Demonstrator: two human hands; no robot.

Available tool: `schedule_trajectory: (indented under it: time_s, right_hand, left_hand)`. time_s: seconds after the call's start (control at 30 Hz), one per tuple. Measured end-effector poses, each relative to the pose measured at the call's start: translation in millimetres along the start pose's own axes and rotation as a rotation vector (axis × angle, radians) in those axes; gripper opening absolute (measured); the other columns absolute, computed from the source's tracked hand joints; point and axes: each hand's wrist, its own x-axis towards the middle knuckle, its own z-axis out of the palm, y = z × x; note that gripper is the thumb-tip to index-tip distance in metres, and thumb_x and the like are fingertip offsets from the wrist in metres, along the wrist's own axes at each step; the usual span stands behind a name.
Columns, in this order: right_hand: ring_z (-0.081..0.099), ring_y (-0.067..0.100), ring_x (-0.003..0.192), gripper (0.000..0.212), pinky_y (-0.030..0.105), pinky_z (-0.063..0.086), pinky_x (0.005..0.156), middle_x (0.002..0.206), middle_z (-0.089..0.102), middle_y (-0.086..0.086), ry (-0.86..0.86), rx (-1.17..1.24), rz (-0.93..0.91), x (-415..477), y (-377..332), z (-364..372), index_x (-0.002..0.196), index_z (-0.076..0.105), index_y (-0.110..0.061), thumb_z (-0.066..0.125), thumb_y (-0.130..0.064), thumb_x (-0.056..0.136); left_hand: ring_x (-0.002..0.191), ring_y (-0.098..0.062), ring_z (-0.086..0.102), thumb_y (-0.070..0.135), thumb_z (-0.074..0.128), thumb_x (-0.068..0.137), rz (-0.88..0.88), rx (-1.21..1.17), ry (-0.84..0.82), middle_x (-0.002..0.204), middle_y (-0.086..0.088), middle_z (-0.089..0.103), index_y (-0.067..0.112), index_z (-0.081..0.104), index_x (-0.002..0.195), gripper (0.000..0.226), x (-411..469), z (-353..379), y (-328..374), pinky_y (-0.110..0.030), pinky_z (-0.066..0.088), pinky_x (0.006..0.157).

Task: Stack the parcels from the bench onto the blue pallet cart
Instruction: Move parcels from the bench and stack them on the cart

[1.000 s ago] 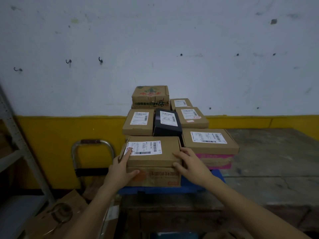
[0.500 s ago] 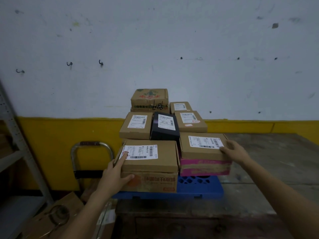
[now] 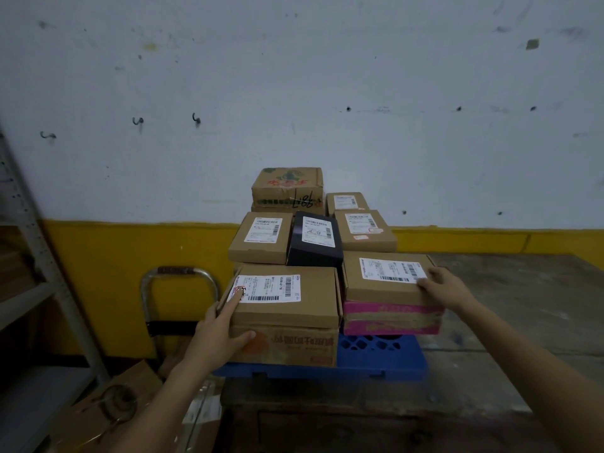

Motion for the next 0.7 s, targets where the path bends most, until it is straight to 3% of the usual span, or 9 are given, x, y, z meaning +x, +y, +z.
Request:
schedule_trajectory:
  time_s: [0.1,0.2,0.53,0.7]
  right_hand:
    - [0.039,0.037,0.129,0.061,0.047,0.037,0.105,0.144,0.038,0.021,0.042,-0.064,-0.035,4.9,-2.0,-6.7,0.142,0.033,-0.010,0.052,-0.038,0.091]
    - [0.031,0.038,0.134,0.060,0.050,0.032,0.108,0.146,0.035,0.019,0.098,-0.135,-0.105,10.0,-15.2,-12.0,0.143,0.034,-0.013,0.051,-0.040,0.092]
    - [0.031,0.031,0.135,0.059,0.046,0.030,0.109,0.146,0.033,0.014,-0.025,-0.064,-0.356,23.3,-83.6,29.1,0.143,0.033,-0.021,0.052,-0.040,0.091]
    - [0.030,0.031,0.134,0.057,0.044,0.031,0.107,0.146,0.034,0.015,0.002,-0.036,-0.315,56.8,-96.4,32.2,0.143,0.031,-0.020,0.050,-0.036,0.092]
  left_hand:
    - [0.139,-0.034,0.020,0.062,0.057,0.079,-0.012,0.070,0.004,0.155,-0.007,0.015,0.047,-0.003,0.145,0.090,-1.2,-6.3,3.6,-0.048,0.031,0.110]
    - [0.142,-0.031,0.017,0.075,0.047,0.074,-0.034,0.152,0.112,0.156,-0.007,0.014,0.050,0.003,0.144,0.086,0.6,-16.1,17.7,-0.049,0.028,0.108]
    - [0.144,-0.032,0.011,0.066,0.039,0.086,-0.039,0.149,0.147,0.158,-0.009,0.009,0.041,0.008,0.147,0.072,47.5,-19.0,65.7,-0.050,0.020,0.113]
    - [0.144,-0.036,0.009,0.058,0.035,0.091,-0.072,0.095,0.144,0.157,-0.014,0.009,0.037,0.007,0.148,0.066,93.8,-42.4,48.5,-0.052,0.019,0.114]
